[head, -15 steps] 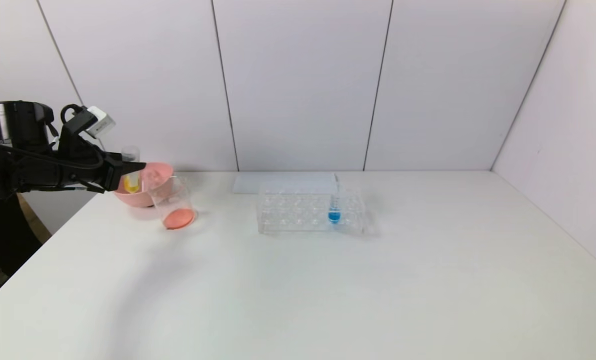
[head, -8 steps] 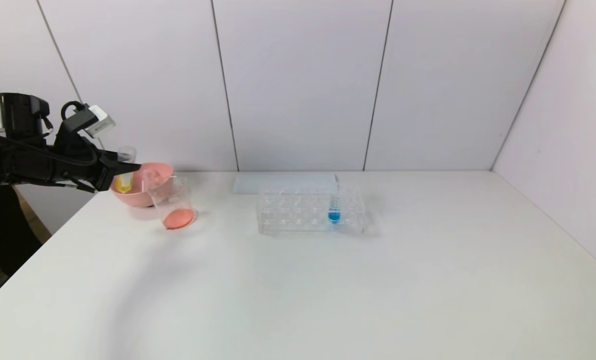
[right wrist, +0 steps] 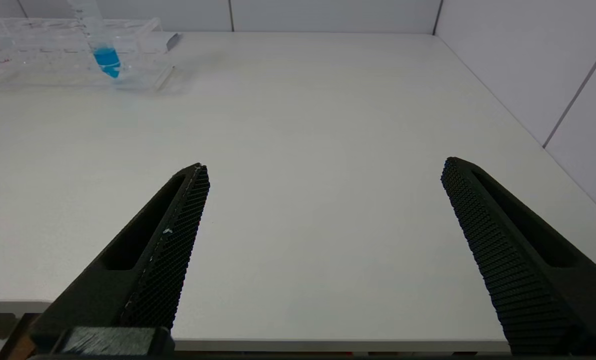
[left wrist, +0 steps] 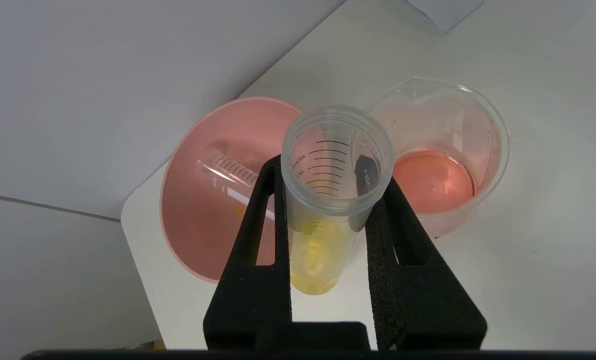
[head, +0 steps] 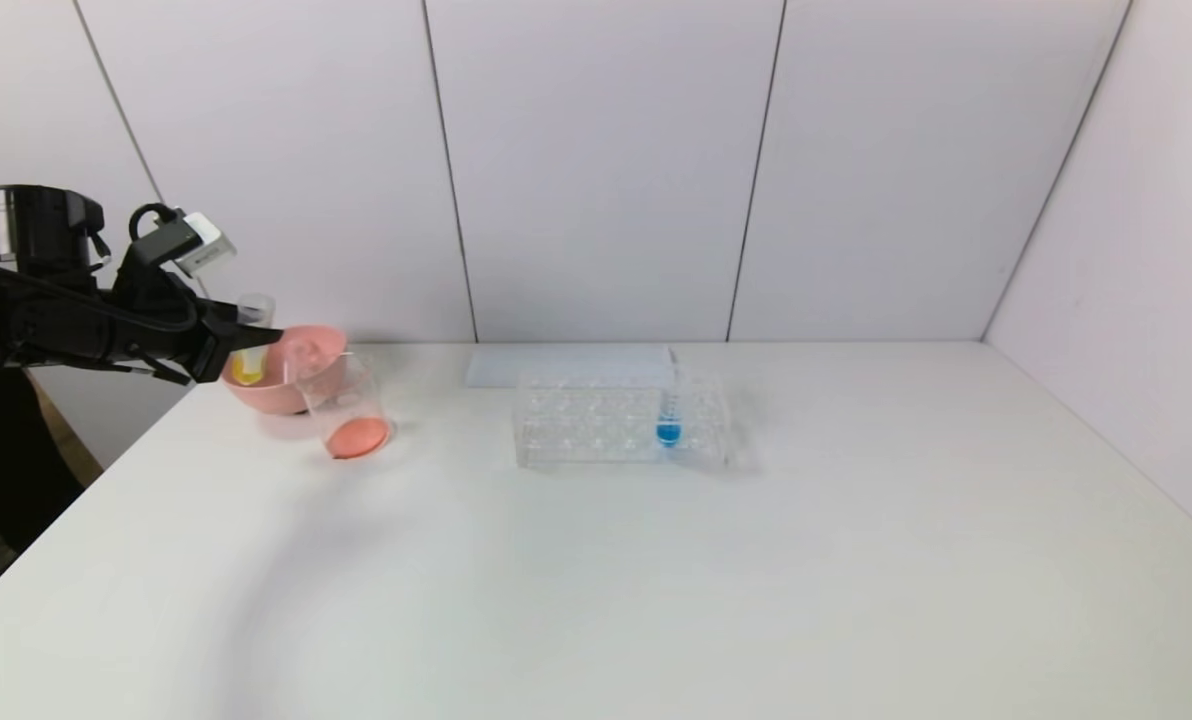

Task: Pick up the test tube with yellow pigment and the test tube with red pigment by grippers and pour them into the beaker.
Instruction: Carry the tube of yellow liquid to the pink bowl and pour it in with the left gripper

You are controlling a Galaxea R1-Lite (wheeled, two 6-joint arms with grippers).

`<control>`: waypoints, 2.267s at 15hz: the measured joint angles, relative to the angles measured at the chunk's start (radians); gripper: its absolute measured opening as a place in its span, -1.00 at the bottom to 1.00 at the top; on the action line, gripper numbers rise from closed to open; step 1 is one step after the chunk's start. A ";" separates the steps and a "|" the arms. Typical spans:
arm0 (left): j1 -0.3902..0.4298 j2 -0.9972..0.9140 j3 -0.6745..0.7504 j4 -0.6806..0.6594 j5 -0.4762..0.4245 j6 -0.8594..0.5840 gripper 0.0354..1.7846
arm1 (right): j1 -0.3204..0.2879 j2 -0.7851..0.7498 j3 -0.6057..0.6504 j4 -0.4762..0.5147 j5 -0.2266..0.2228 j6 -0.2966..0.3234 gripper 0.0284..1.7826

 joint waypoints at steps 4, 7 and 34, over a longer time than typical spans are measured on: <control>0.000 0.012 -0.008 0.002 0.000 0.008 -0.53 | 0.000 0.000 0.000 0.000 0.000 0.000 0.91; 0.000 0.020 -0.017 0.002 -0.001 0.046 -0.53 | 0.000 0.000 0.000 0.000 0.000 0.000 0.91; 0.010 0.148 -0.446 0.567 -0.003 0.539 -0.53 | 0.000 0.000 0.000 0.000 0.000 0.001 0.91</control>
